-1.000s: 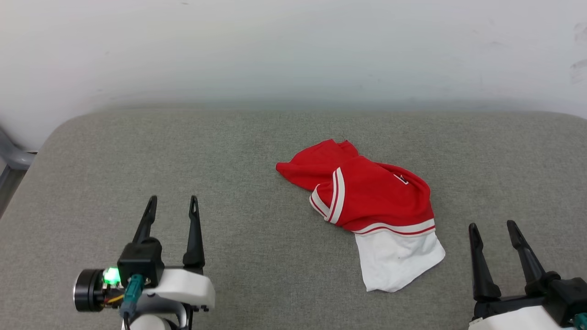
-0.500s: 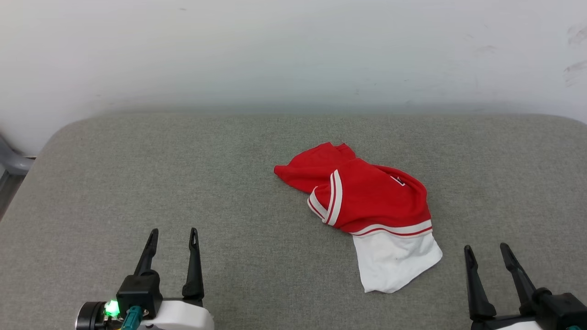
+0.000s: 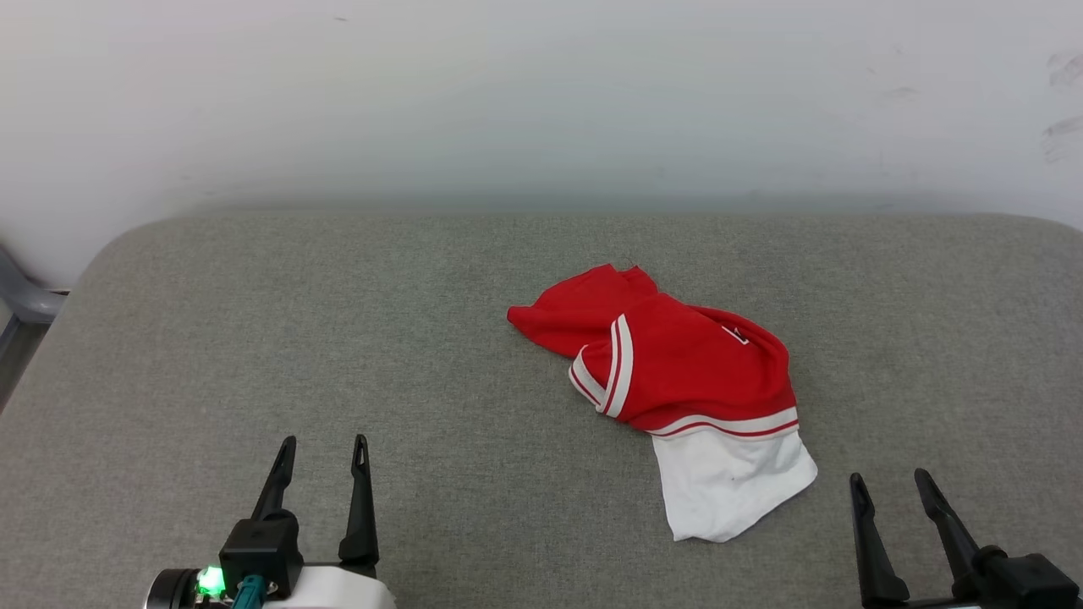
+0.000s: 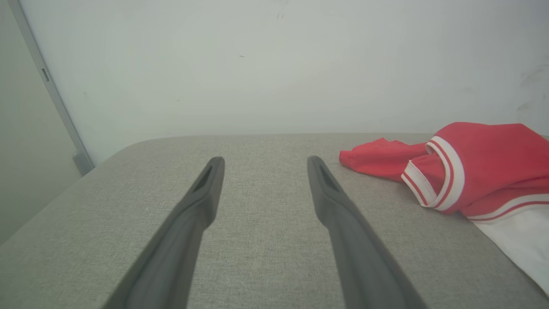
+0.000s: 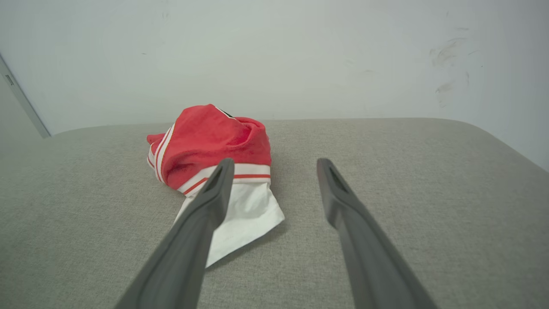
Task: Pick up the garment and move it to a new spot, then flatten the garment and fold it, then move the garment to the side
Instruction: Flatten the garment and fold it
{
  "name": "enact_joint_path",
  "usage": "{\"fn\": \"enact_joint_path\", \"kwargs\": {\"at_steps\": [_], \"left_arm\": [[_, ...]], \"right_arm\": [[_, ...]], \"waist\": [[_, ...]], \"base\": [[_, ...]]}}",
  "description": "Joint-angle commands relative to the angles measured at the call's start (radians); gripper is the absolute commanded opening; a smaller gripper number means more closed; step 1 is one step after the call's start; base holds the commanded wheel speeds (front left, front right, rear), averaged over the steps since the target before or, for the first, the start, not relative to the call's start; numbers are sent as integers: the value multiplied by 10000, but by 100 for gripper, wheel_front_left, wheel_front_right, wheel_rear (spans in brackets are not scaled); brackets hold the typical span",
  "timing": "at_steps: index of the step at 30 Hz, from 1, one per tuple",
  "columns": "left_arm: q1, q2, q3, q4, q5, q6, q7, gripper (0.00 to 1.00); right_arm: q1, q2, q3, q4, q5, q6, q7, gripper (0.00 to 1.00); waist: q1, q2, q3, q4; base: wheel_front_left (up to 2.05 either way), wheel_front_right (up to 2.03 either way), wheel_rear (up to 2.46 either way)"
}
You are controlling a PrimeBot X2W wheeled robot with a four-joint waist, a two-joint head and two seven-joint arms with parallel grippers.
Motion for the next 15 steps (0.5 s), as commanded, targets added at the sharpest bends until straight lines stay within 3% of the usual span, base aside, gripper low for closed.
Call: {"fn": "enact_joint_path", "kwargs": {"at_steps": [1,15], "left_arm": [[108,-22,52,32,87,-58,-29,100],[47,-264,382,97,365,-355,-30,100]], "right_arm": [[67,23,20,18,-68,-7,-21,100],[-727,-57,-243,-563,-468,-7,-20,100]], "waist": [[0,0,-4,0],[0,0,68,1]], "base": [[0,0,0],[0,0,0]]}}
